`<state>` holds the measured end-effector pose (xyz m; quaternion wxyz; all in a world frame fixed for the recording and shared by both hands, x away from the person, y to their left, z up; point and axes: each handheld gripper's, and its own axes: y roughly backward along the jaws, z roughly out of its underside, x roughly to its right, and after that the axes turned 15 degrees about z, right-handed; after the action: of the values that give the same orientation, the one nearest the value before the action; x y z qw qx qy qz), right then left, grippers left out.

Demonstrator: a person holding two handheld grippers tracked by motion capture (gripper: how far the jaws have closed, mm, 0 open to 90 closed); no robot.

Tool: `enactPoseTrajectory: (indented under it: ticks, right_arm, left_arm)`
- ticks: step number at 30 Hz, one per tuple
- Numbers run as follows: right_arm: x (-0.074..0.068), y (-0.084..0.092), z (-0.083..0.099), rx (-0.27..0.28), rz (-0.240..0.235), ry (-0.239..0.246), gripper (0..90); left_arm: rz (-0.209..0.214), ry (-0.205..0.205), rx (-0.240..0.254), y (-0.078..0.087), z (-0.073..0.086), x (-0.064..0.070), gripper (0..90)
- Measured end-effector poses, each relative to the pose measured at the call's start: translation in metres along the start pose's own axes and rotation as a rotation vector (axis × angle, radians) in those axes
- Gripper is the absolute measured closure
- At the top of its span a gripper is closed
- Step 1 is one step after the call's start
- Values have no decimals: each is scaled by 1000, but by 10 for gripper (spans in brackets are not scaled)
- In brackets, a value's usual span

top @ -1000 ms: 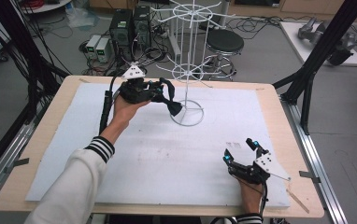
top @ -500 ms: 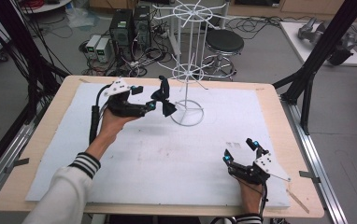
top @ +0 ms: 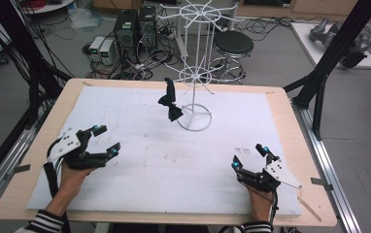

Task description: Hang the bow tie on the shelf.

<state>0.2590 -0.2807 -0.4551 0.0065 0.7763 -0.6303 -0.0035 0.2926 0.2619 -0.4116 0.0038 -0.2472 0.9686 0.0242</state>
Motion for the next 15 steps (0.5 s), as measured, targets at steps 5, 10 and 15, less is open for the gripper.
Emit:
enactPoseTrajectory:
  ticks: [5, 10, 15]
  right_arm:
    - [0, 0, 0, -1, 0, -1, 81]
    - [0, 0, 0, -2, 0, -3, 81]
    - [0, 0, 0, 1, 0, -2, 81]
  left_arm:
    - [-46, -9, 78, 26, 21, 8, 178]
    - [-88, 8, 96, 32, 36, 7, 177]
    - [-106, 16, 91, 31, 45, 6, 177]
